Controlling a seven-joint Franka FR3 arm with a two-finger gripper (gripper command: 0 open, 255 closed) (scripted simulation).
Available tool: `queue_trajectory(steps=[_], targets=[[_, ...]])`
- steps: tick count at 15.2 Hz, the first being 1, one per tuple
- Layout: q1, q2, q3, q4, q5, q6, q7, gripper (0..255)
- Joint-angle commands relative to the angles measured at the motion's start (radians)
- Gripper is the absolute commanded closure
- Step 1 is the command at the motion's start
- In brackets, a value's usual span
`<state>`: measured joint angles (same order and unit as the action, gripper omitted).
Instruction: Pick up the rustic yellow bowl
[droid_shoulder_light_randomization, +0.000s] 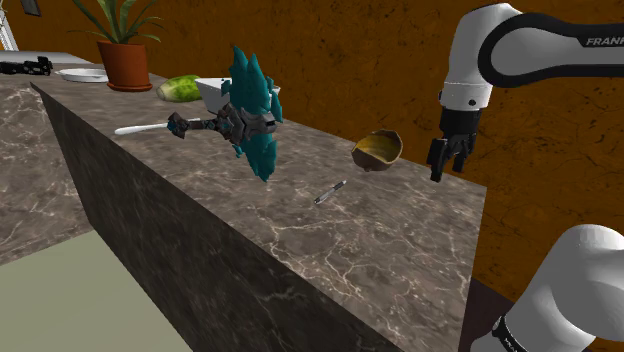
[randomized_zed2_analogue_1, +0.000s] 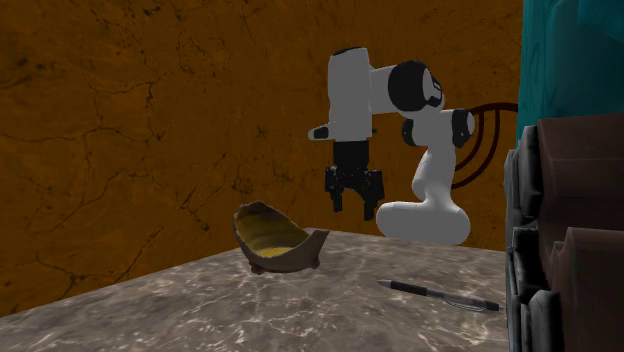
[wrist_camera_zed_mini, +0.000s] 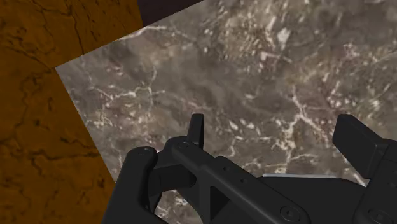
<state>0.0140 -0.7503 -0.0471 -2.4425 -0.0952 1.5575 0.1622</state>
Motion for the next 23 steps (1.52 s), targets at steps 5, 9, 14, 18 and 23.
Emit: queue_trajectory(steps=[5,9,14,18,23], targets=[[0.003,0.155,-0.069,0.143,0.024,0.024,-0.076,0],[0.012,0.31,-0.135,0.304,0.069,0.025,-0.158,0],[0.018,0.515,-0.212,0.535,0.156,-0.012,-0.269,0],[0.007,0.682,-0.263,0.739,0.246,-0.071,-0.353,0],[0.0,0.673,-0.254,0.661,0.243,-0.003,-0.361,0]])
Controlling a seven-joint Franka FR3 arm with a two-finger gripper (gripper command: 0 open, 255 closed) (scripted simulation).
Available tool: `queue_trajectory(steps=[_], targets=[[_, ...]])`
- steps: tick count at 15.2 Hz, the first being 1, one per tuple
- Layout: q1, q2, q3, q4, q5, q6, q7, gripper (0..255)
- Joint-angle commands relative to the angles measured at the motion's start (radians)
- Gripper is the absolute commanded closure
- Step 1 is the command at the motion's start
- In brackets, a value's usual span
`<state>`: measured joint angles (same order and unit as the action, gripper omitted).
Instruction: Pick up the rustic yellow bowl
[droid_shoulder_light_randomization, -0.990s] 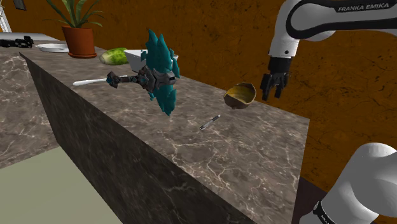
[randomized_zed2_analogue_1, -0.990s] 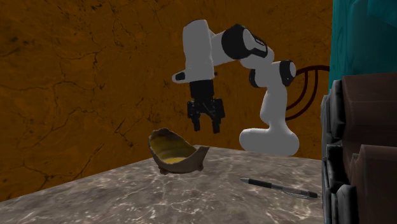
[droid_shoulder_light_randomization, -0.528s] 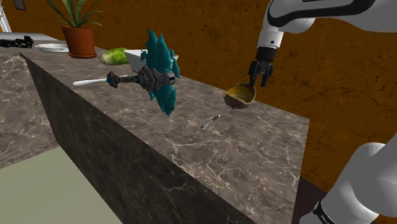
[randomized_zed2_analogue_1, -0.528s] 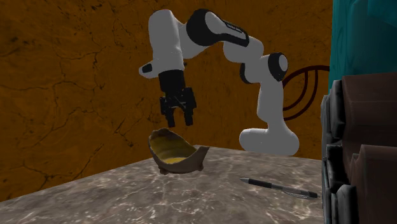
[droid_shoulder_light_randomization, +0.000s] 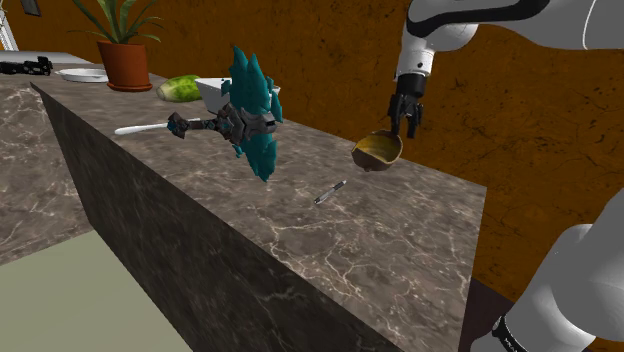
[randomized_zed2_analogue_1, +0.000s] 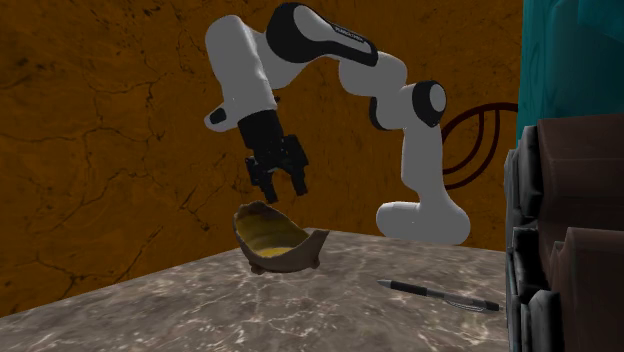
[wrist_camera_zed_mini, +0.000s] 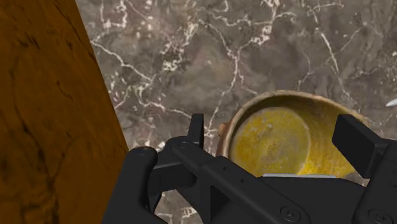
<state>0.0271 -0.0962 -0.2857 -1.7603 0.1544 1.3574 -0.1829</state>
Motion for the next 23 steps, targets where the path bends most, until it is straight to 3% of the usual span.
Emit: queue_trajectory(steps=[1,4,5,7,13,14,23], targets=[[-0.015,0.018,-0.014,-0.035,-0.006,0.211,-0.018,0],[-0.022,0.016,-0.006,-0.058,-0.006,0.232,-0.021,0],[-0.022,0.016,-0.006,-0.071,-0.007,0.244,-0.022,255],[-0.019,-0.05,0.003,-0.137,-0.02,0.25,-0.008,255],[-0.02,-0.074,0.005,-0.18,-0.026,0.269,-0.007,255],[-0.023,0.016,-0.005,-0.058,-0.006,0.232,-0.021,255],[-0.035,0.033,0.002,0.081,-0.001,0.109,-0.007,255]])
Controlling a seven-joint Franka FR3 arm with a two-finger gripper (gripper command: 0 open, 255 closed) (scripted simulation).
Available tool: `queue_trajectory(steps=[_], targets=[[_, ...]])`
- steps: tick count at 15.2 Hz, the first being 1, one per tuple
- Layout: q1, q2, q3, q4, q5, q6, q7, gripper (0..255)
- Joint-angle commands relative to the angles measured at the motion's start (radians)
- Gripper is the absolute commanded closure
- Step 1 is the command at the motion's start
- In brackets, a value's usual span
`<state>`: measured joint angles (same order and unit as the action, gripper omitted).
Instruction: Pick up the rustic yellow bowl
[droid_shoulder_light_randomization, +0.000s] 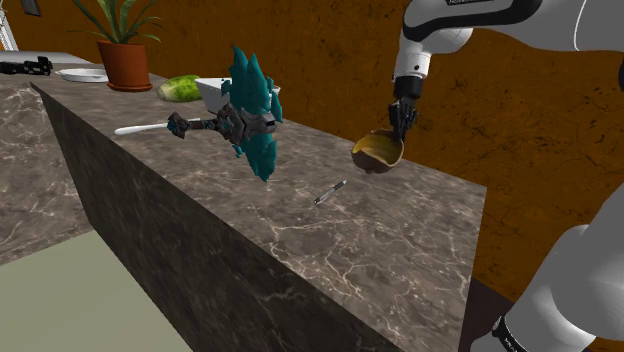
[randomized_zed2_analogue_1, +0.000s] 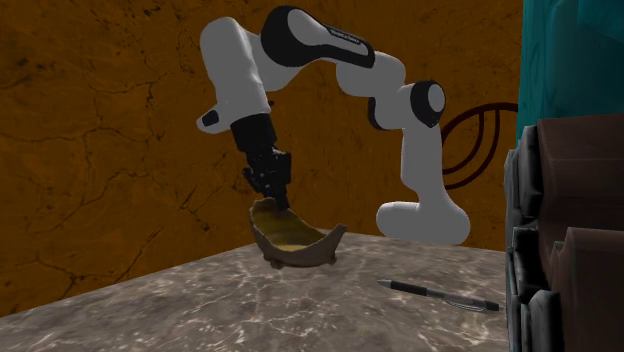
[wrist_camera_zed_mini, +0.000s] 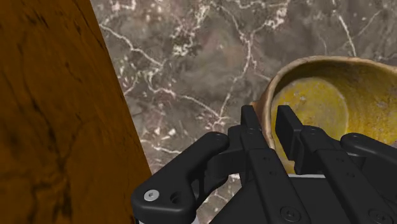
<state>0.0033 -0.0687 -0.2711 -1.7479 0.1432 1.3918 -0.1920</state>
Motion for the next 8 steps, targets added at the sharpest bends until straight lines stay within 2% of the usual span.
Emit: queue_trajectory(steps=[1,6,8], targets=[[-0.012,0.008,-0.012,0.086,0.011,0.06,0.003,255],[-0.018,0.028,-0.012,0.176,0.018,-0.011,0.009,255],[-0.019,0.029,-0.01,0.179,0.018,-0.014,0.009,255]])
